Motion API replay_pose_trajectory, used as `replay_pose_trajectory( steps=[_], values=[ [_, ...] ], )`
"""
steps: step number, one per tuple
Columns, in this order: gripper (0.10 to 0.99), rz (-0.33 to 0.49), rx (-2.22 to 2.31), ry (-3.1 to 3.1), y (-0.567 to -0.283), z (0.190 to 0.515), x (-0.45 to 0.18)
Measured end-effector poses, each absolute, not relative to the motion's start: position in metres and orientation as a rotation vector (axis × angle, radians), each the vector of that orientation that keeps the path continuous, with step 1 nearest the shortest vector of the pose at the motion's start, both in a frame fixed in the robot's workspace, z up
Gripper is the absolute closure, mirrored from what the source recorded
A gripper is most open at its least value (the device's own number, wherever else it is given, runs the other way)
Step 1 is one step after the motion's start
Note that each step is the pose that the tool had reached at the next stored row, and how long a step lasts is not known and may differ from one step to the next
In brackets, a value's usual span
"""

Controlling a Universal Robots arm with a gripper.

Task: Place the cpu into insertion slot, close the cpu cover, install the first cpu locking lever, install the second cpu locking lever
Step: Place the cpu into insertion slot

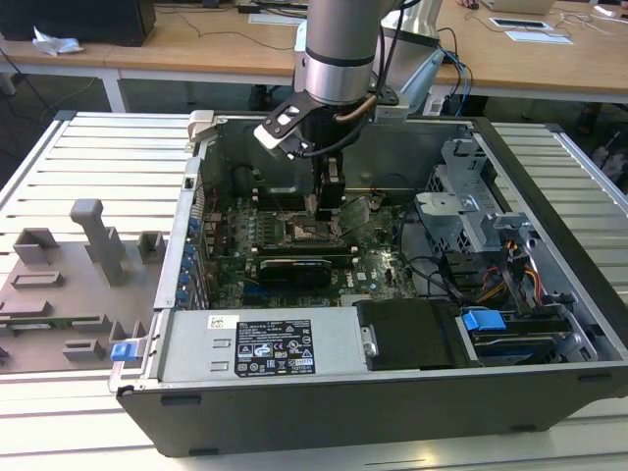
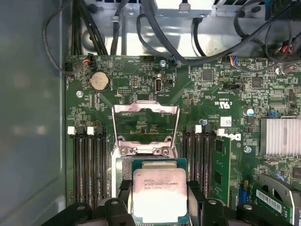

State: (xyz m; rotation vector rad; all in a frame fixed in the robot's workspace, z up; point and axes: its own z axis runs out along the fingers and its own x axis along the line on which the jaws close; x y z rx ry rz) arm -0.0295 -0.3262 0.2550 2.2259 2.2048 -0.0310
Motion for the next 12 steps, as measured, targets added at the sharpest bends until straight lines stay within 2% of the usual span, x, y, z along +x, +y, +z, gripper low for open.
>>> replay_pose_trajectory(
  steps=[12],
  values=[
    [0.541,-0.037,2.308,2.115,-0.3262,0.2549,-0.0295]
  ],
)
